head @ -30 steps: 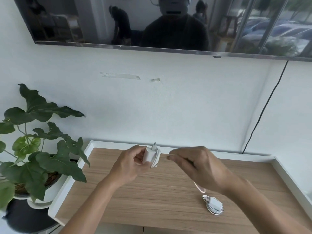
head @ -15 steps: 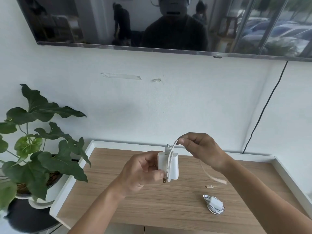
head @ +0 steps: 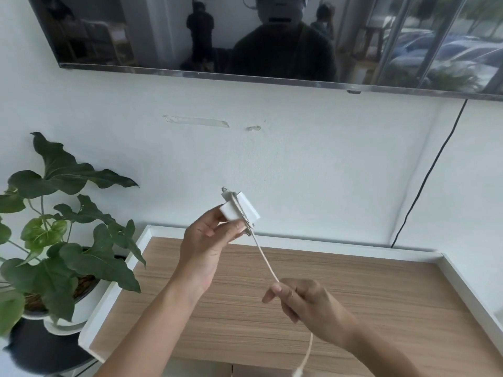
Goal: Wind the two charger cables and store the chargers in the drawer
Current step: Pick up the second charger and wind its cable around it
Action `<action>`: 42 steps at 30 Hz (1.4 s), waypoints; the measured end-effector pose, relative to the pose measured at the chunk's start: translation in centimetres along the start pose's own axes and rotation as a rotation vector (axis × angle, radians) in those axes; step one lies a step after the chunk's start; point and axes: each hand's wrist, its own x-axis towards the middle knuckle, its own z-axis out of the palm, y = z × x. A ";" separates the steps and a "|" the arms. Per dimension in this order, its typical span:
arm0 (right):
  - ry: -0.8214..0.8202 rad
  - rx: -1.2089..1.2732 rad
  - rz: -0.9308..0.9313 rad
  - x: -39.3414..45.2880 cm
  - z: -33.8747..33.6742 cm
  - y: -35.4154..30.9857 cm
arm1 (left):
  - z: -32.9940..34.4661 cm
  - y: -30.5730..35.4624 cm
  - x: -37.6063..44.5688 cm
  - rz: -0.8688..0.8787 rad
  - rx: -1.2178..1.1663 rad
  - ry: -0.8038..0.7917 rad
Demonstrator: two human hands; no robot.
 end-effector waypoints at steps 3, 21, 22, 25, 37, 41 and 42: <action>0.015 -0.221 -0.096 -1.7 0.2 -0.7 | -1.2 -0.6 0.6 -0.015 0.124 0.089; 0.162 -0.580 -0.297 1.7 -9.2 -7.0 | 1.0 -3.6 -2.9 -0.119 0.478 -0.361; 0.144 -0.520 -0.254 2.0 -9.6 -7.2 | 1.2 -3.4 -3.2 -0.122 0.463 -0.397; 0.100 -0.318 -0.138 2.6 -10.7 -7.1 | 1.8 -2.6 -4.0 -0.126 0.377 -0.450; 0.115 0.374 0.029 4.0 -8.9 0.0 | 3.3 -1.2 -4.5 -0.145 0.139 -0.375; 0.067 0.546 0.054 3.9 -6.3 1.9 | 3.9 -0.8 -4.1 -0.143 0.021 -0.389; 0.073 0.569 0.067 3.8 -5.7 2.2 | 4.0 -0.8 -3.8 -0.140 0.004 -0.384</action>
